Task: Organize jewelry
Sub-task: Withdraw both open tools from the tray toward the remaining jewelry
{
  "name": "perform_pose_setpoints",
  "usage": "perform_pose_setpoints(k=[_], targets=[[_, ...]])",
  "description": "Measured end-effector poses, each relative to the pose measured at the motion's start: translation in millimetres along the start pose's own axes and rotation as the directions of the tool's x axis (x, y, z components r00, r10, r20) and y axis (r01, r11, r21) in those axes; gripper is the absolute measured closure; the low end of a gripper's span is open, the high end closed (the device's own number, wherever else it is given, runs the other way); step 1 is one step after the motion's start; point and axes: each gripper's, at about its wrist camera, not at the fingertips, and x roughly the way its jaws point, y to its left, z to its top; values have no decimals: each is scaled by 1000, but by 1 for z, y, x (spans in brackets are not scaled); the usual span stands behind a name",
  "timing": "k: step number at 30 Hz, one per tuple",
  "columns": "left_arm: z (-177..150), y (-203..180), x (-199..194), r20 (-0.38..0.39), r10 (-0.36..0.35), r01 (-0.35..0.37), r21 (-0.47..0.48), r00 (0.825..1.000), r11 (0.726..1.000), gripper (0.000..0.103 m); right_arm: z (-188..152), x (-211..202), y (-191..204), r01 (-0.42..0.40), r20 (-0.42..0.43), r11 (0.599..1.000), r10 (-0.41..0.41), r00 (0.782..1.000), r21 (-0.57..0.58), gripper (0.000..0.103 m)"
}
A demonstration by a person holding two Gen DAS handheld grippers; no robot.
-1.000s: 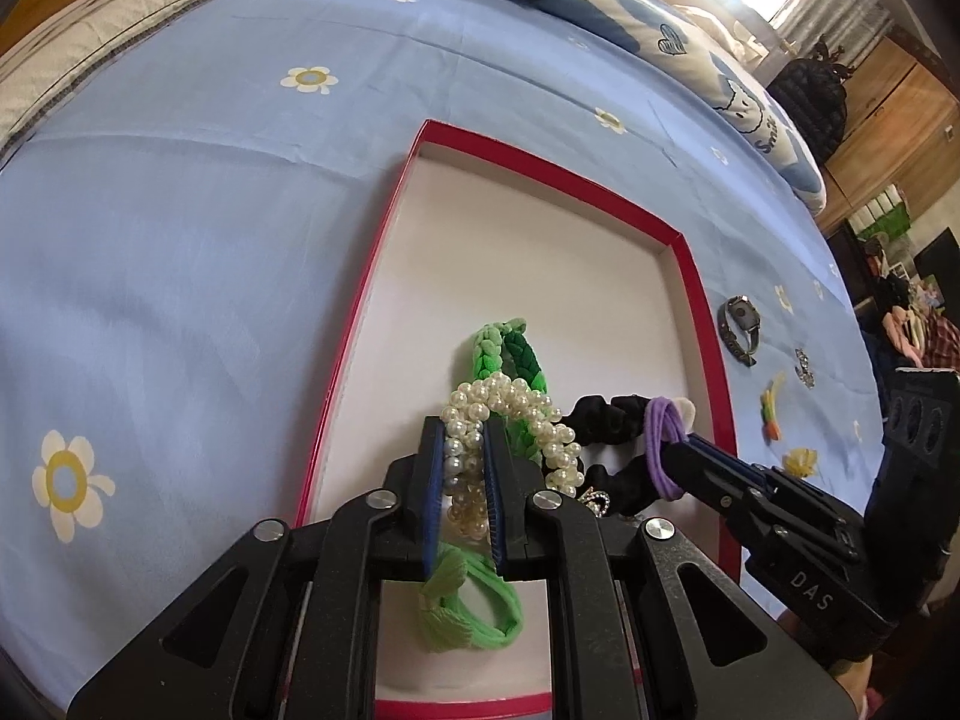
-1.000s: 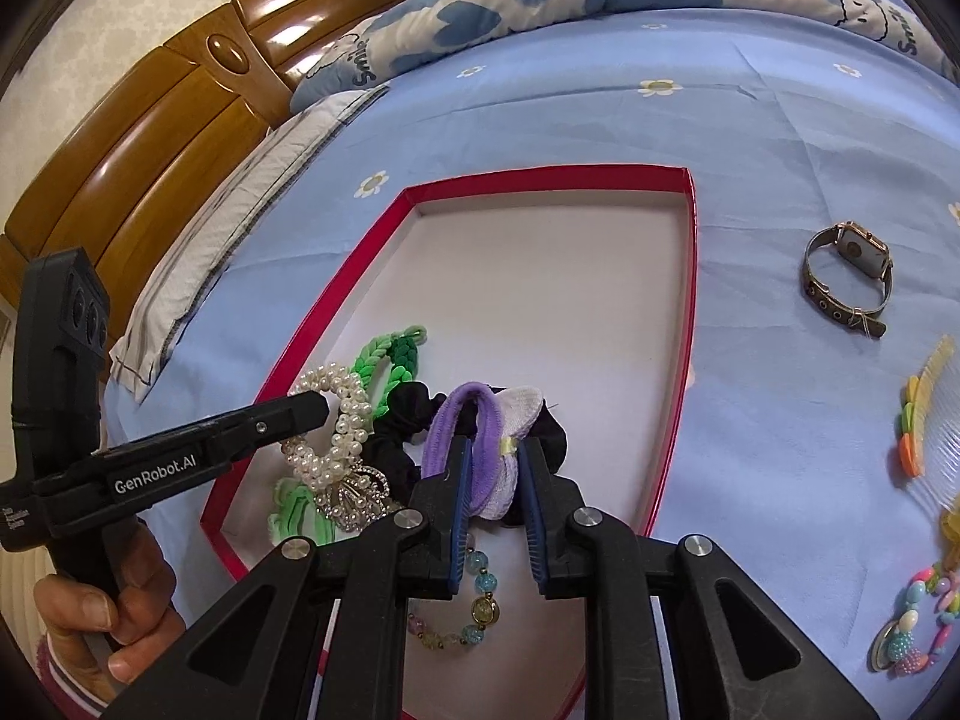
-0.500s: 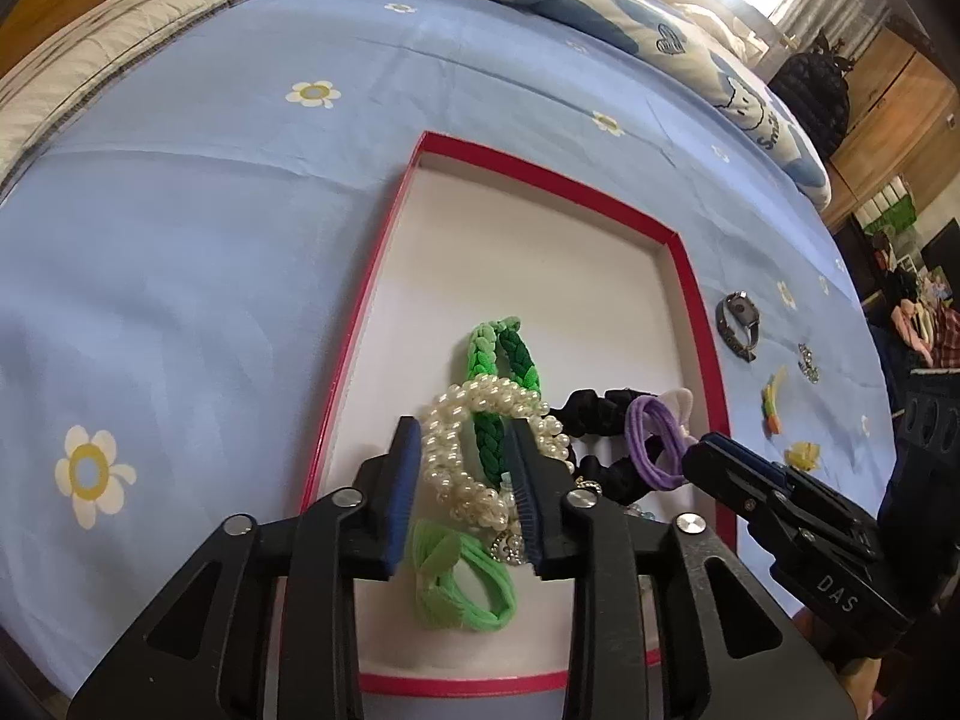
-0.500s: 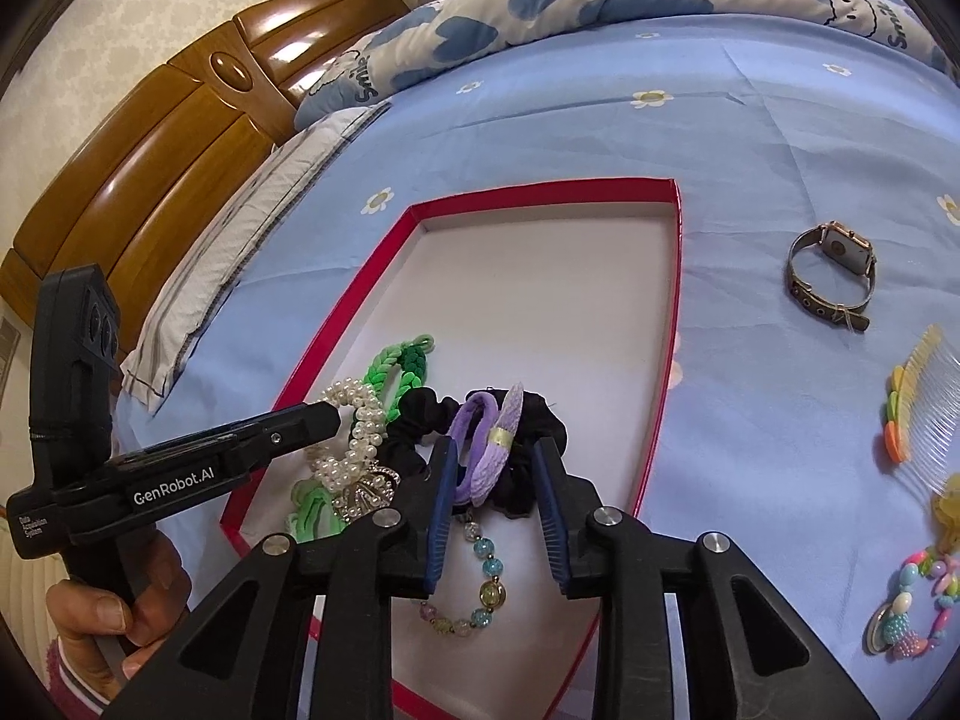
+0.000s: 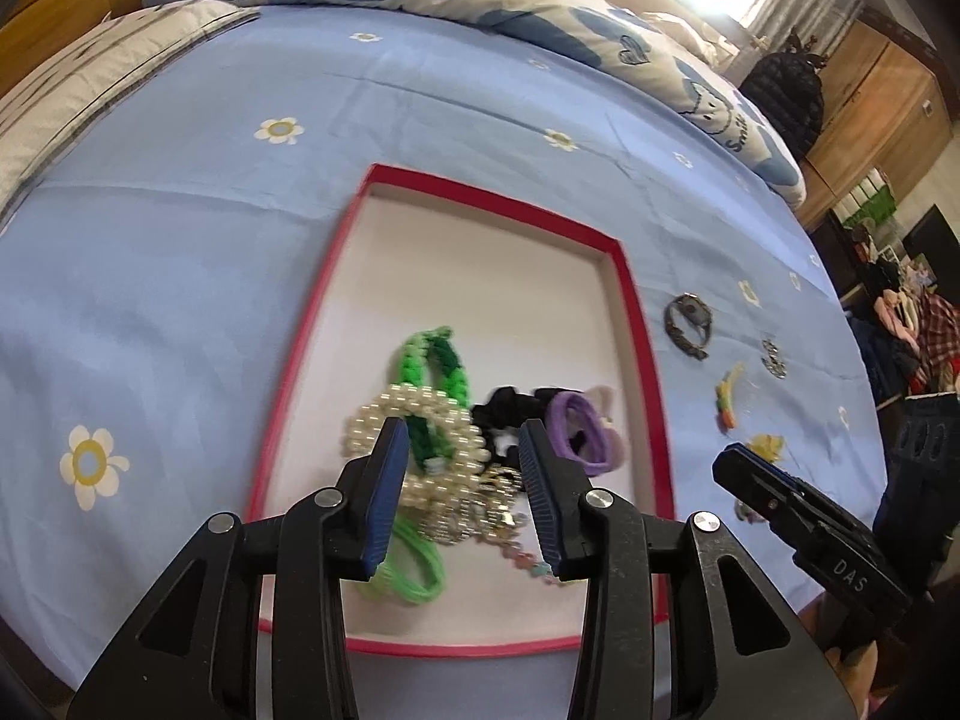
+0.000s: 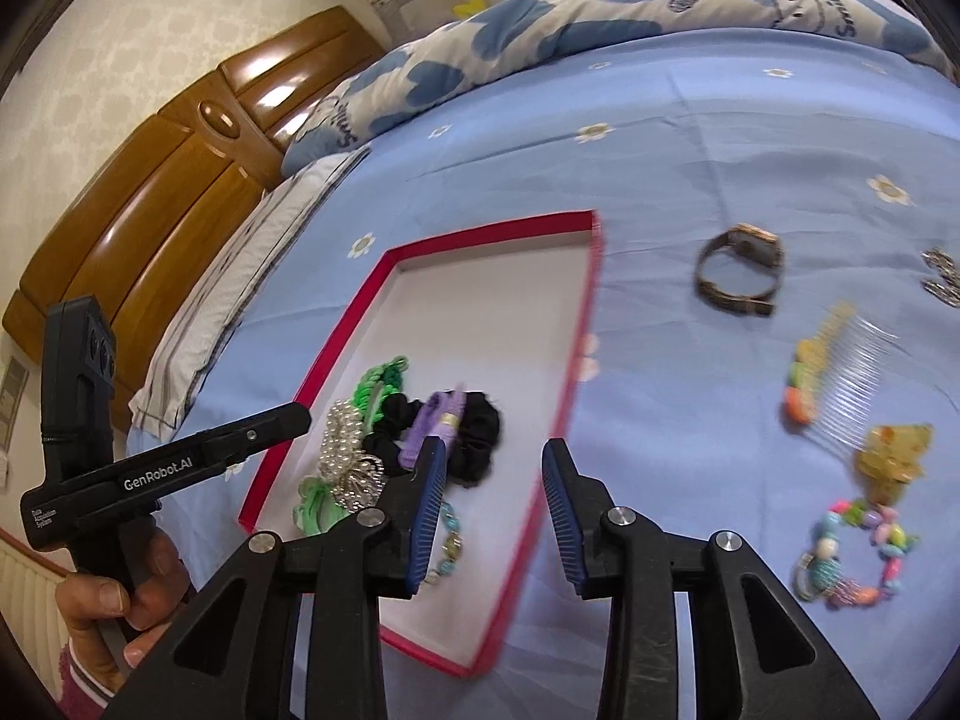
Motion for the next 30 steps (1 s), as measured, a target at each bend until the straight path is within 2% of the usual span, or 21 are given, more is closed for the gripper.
perform_pose_setpoints(k=[19,24,27,30], targets=[[-6,-86,10,-41,-71,76,154,997,985,66,-21,-73,-98,115,95,974,-136,986,195,64],[-6,-107,19,-60,-83,93,189,995,977,66,-26,-80,-121,156,97,961,-182,979,228,64],[-3,-119,27,-73,-87,101,212,994,972,66,-25,-80,-131,175,94,954,-203,975,242,58],[1,-132,36,-84,-90,107,232,992,967,66,-23,-76,-138,181,84,952,-207,975,247,57]])
